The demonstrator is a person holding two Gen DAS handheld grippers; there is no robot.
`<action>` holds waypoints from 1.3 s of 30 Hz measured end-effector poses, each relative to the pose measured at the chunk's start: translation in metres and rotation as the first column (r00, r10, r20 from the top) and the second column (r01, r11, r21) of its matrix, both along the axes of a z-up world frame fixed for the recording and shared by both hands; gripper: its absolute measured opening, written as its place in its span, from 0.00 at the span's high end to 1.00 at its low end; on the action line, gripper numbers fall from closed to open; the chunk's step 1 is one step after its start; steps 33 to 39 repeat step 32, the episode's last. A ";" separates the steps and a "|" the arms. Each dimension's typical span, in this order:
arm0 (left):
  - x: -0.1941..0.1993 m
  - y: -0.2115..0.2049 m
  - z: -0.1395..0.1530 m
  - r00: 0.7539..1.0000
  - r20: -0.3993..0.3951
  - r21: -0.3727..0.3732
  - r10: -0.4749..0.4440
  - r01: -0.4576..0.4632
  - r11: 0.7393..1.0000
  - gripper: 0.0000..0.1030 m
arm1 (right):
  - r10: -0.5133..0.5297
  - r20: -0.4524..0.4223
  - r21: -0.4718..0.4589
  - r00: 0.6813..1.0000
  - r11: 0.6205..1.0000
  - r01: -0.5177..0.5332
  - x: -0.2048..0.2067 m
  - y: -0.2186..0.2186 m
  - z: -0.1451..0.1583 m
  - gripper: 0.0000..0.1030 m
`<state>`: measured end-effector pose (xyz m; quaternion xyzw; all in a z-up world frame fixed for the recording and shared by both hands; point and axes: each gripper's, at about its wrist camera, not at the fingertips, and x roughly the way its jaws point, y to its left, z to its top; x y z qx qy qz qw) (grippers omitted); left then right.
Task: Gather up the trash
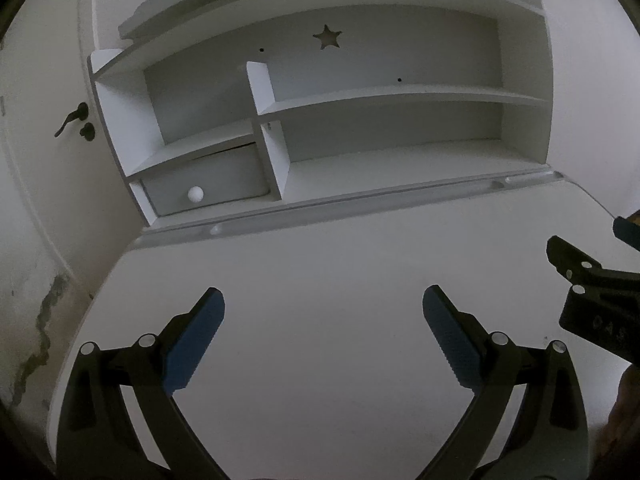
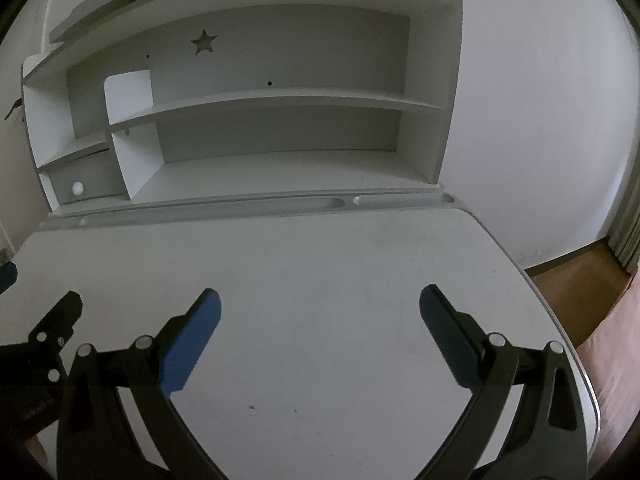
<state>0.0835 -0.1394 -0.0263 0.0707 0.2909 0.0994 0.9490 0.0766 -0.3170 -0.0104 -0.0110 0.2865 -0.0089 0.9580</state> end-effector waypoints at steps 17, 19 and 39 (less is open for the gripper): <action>0.005 0.006 -0.005 0.998 -0.047 -0.077 -0.048 0.044 0.996 0.06 | 0.010 -0.021 -0.035 1.000 0.999 -0.010 0.004 0.006 -0.002 0.07; 0.003 0.008 -0.006 0.998 -0.043 -0.084 -0.046 0.042 0.996 0.06 | 0.009 -0.022 -0.042 1.000 0.999 -0.009 0.004 0.006 -0.003 0.07; 0.032 0.033 -0.033 0.971 -0.231 -0.191 -0.064 0.019 0.981 0.06 | -0.026 -0.210 -0.061 0.977 0.998 0.014 0.024 0.004 -0.025 0.07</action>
